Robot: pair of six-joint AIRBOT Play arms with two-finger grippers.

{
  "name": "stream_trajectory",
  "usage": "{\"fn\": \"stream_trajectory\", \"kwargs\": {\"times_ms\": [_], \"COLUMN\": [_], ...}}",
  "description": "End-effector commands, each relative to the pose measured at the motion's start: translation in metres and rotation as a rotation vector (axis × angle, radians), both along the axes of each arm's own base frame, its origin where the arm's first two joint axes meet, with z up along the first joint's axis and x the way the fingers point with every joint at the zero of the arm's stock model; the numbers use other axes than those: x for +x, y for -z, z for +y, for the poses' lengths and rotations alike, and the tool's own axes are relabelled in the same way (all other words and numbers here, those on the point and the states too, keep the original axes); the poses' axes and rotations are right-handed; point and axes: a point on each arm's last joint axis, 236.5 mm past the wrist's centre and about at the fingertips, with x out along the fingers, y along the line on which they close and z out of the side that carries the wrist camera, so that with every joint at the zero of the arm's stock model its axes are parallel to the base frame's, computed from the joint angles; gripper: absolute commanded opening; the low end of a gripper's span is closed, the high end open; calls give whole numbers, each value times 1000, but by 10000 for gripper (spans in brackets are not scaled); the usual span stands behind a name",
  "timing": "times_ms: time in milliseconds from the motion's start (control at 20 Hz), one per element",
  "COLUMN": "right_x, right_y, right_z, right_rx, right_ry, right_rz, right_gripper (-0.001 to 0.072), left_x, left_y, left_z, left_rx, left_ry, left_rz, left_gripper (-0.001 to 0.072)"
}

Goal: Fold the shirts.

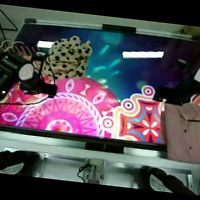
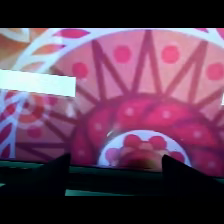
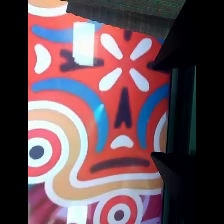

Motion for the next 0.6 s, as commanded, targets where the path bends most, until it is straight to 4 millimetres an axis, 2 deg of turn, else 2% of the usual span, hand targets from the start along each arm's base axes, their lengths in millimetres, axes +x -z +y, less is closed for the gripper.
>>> {"fn": "stream_trajectory", "kwargs": {"times_ms": [0,550], "right_x": [0,3], "right_y": [0,-1], "right_z": [0,0], "right_rx": [0,0], "right_ry": [0,1], "right_rz": [0,-13], "right_gripper": [628,629], "left_x": [0,0], "left_y": [0,0], "left_z": [0,0], "left_rx": [1,1], "left_ry": [-1,-1], "left_rz": [1,1], "left_gripper": [720,720]}}
